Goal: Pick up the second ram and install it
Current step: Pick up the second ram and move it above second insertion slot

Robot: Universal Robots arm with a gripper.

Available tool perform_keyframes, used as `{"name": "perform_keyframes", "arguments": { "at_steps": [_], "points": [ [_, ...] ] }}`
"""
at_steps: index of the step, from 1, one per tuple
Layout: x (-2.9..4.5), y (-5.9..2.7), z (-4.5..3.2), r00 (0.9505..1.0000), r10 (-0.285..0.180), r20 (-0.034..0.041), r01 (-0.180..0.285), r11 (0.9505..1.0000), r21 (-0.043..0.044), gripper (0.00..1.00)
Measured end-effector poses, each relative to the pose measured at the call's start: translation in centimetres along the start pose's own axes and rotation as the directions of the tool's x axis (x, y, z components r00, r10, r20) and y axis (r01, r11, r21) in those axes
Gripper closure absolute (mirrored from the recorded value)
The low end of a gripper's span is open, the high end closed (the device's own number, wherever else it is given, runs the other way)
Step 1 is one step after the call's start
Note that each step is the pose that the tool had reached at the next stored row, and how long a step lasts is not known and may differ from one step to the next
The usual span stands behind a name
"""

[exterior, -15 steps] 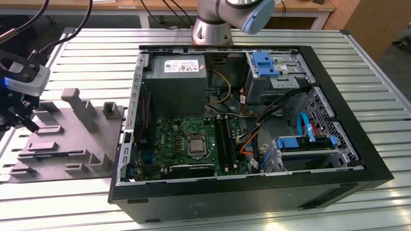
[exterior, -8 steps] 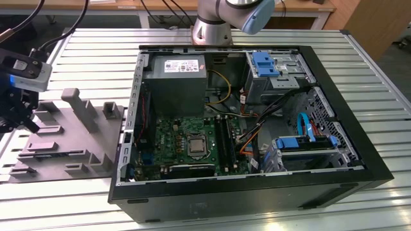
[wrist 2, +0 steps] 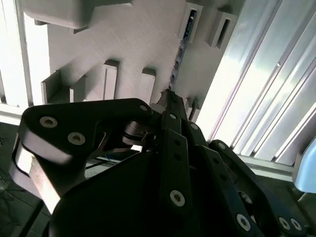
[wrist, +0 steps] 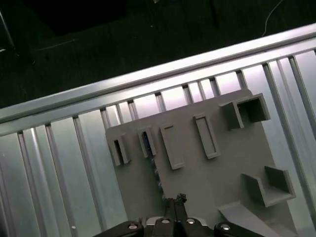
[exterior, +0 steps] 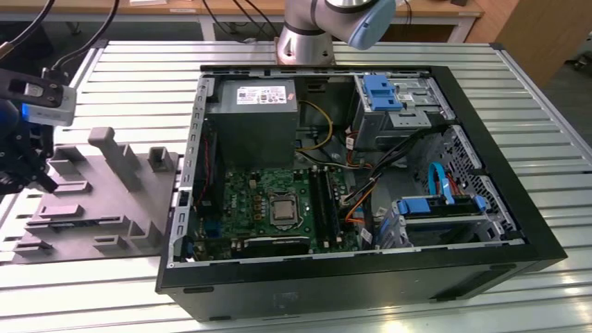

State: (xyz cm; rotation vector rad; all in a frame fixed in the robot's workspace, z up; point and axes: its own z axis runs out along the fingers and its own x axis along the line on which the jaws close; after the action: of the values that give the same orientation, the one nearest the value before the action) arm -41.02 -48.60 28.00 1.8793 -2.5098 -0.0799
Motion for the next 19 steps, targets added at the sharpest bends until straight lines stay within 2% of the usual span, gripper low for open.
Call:
{"name": "perform_keyframes", "arguments": {
  "at_steps": [3,5,8,11,13,15,17,19],
  "points": [
    [0.01,-0.01,0.13,0.9985,-0.054,-0.0023,0.054,0.9985,-0.0015,0.89],
    [0.01,-0.01,0.21,0.9959,-0.091,-0.0039,0.091,0.9959,-0.0025,0.89],
    [0.01,-0.02,0.33,0.9895,-0.144,-0.0061,0.144,0.9895,-0.0043,0.89],
    [0.01,-0.02,0.46,0.9801,-0.198,-0.0082,0.198,0.9802,-0.0061,0.89],
    [0.02,-0.01,0.47,0.9779,-0.209,-0.0082,0.209,0.9779,-0.0067,0.89],
    [0.01,-0.01,0.48,0.9776,-0.21,-0.0034,0.21,0.9776,-0.0068,0.89],
    [0.02,-0.01,0.51,0.9767,-0.215,0.0058,0.215,0.9767,-0.0071,0.89],
    [0.04,-0.01,0.58,0.9757,-0.219,0.0113,0.219,0.9757,-0.0073,0.89]
  ]
}}
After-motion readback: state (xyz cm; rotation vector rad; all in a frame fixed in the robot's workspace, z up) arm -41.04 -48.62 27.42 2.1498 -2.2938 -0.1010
